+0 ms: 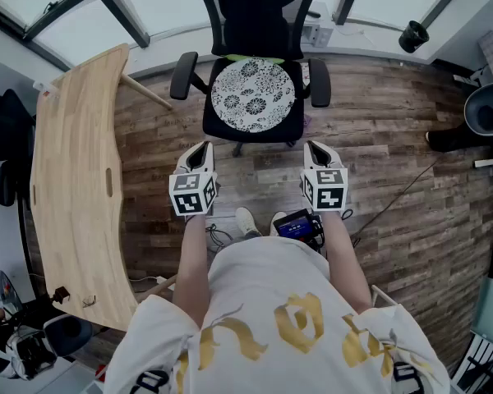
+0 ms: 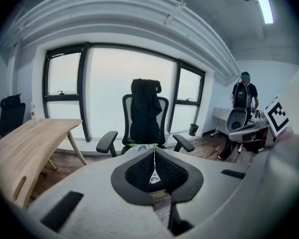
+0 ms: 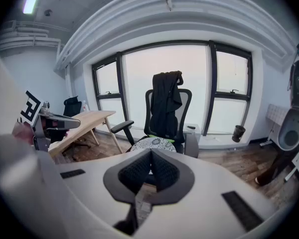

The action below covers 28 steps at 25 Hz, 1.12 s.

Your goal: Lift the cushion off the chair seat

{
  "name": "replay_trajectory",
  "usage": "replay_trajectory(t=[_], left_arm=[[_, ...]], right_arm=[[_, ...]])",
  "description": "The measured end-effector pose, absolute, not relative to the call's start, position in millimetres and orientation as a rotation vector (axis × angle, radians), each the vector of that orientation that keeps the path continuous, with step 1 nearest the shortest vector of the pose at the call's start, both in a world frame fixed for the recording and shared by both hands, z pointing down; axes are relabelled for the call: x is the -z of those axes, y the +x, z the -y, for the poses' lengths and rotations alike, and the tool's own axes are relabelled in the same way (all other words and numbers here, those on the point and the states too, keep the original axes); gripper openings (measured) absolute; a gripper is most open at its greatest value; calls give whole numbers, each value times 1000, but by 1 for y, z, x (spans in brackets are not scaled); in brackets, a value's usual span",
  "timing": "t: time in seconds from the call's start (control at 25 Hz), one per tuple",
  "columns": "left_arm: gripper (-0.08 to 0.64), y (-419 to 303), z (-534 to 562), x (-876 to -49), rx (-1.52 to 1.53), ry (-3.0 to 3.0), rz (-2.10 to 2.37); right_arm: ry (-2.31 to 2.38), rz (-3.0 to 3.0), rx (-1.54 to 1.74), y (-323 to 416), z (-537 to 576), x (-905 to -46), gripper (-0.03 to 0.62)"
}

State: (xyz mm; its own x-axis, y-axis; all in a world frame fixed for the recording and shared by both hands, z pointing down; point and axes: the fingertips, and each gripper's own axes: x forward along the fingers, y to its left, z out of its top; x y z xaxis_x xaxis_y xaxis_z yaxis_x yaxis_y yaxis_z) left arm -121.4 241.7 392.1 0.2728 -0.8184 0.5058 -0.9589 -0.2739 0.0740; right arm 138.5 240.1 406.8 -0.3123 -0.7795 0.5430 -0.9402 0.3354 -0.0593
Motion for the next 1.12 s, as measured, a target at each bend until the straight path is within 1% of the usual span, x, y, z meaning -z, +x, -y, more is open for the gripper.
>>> replay_trajectory(t=[0.4, 0.68, 0.84, 1.0, 1.12], left_arm=[[13, -114, -253, -389, -547, 2189, 1608], [14, -105, -261, -389, -545, 2177, 1626], [14, -99, -266, -380, -551, 2194, 1657], [13, -100, -271, -377, -522, 2176, 1689], [14, -96, -273, -381, -524, 2176, 1688]], right_arm=[[1478, 2210, -527, 138, -248, -406, 11], [1471, 2455, -534, 131, -255, -378, 12], [1494, 2539, -544, 142, -258, -367, 12], [1516, 2482, -542, 152, -255, -375, 12], [1515, 2486, -599, 158, -256, -381, 12]])
